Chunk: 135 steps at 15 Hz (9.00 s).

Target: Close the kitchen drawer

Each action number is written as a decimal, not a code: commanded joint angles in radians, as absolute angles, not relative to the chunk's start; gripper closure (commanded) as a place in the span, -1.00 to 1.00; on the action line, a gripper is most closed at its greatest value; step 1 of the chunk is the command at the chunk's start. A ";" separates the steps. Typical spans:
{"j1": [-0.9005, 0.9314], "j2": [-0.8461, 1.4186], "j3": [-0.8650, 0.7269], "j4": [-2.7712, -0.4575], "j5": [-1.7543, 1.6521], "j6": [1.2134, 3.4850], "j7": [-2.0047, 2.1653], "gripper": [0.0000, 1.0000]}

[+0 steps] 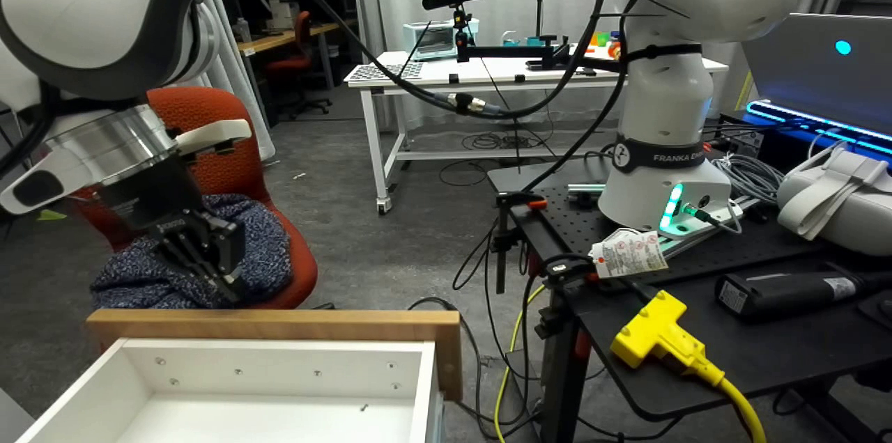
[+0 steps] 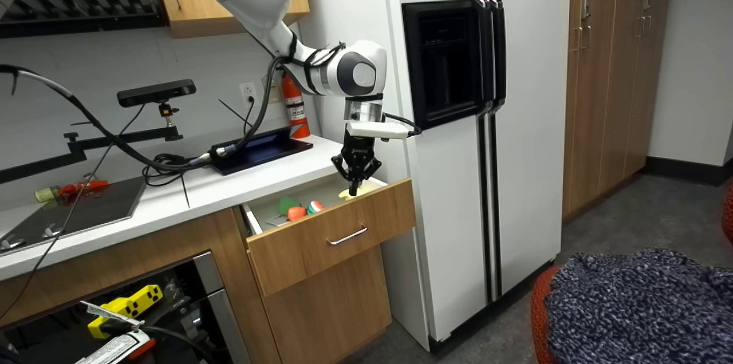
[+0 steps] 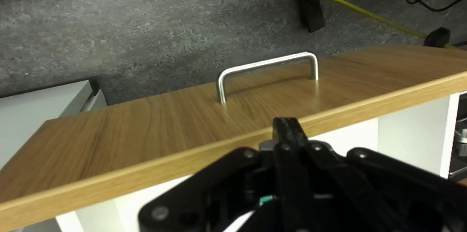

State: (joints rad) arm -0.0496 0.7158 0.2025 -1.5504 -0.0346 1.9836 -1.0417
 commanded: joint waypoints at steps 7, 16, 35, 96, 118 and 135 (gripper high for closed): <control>-0.017 0.723 0.168 -1.531 -0.100 1.961 -1.084 1.00; -0.008 0.876 0.202 -1.402 -0.044 2.023 -1.155 1.00; 0.046 1.143 0.254 -0.957 0.013 1.988 -1.346 1.00; 0.082 0.310 0.258 -1.909 0.055 2.197 -1.225 0.98; 0.089 0.300 0.242 -1.926 0.024 2.200 -1.199 -1.00; 0.080 0.305 0.247 -1.925 0.052 2.199 -1.218 -1.00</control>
